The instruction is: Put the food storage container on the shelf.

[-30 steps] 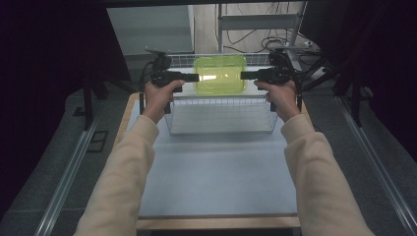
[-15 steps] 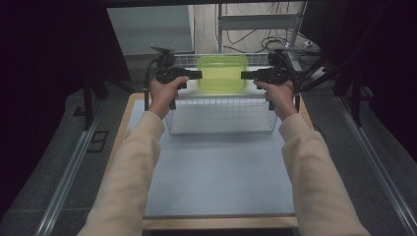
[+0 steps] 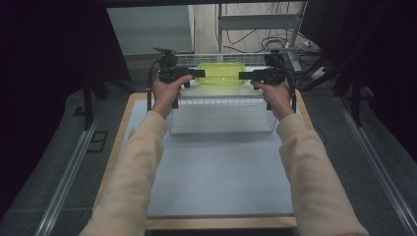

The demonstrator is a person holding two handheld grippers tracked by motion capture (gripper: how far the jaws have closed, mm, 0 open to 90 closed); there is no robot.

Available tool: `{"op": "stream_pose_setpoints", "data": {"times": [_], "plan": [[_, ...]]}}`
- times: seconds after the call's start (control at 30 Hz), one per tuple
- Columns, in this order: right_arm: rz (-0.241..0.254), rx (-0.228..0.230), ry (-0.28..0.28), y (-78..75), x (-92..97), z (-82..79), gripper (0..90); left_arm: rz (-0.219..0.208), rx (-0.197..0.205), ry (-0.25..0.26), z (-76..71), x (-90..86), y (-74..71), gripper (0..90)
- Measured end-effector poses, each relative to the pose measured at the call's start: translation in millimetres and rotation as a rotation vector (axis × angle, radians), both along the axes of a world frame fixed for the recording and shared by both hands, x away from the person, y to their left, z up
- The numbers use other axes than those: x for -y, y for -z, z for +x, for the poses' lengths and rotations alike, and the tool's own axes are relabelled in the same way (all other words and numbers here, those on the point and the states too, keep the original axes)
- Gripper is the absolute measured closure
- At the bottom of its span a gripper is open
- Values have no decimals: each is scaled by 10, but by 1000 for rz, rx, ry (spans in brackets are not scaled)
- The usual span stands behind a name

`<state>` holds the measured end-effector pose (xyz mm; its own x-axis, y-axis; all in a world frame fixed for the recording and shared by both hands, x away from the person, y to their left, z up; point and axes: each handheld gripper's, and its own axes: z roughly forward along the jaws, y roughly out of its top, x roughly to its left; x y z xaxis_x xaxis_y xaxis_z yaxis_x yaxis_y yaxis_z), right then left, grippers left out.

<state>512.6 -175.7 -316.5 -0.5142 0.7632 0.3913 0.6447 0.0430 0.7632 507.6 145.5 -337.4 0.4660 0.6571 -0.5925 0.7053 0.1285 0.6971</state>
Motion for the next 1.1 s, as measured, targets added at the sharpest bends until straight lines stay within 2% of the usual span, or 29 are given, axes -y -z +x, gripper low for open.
{"op": "stream_pose_setpoints", "data": {"times": [0.07, 0.13, 0.27, 0.43, 0.63, 0.77, 0.9, 1.1], "plan": [[-7, 20, 4, -7, -9, -16, 477, 5, 7, 4, -7, 14, -5, 352], [-2, 39, 5, -25, -11, -45, 436, 22, 34, -15, -38, 15, -30, 294], [-3, 89, 3, -88, -6, -134, 353, 20, 77, -14, -115, -27, -106, 215], [19, 139, -39, -128, 60, -296, 328, 49, 129, 2, -335, -107, -193, 180], [14, 194, -103, -66, 162, -549, 319, 40, 167, 14, -684, -181, -168, 181], [13, 205, -148, 38, 214, -724, 305, 26, 171, 38, -927, -207, -96, 185], [4, 222, -187, 178, 264, -907, 289, 20, 198, 54, -1224, -216, 33, 194], [16, 246, -235, 407, 361, -1188, 260, 59, 196, 89, -1572, -184, 316, 196]]}}
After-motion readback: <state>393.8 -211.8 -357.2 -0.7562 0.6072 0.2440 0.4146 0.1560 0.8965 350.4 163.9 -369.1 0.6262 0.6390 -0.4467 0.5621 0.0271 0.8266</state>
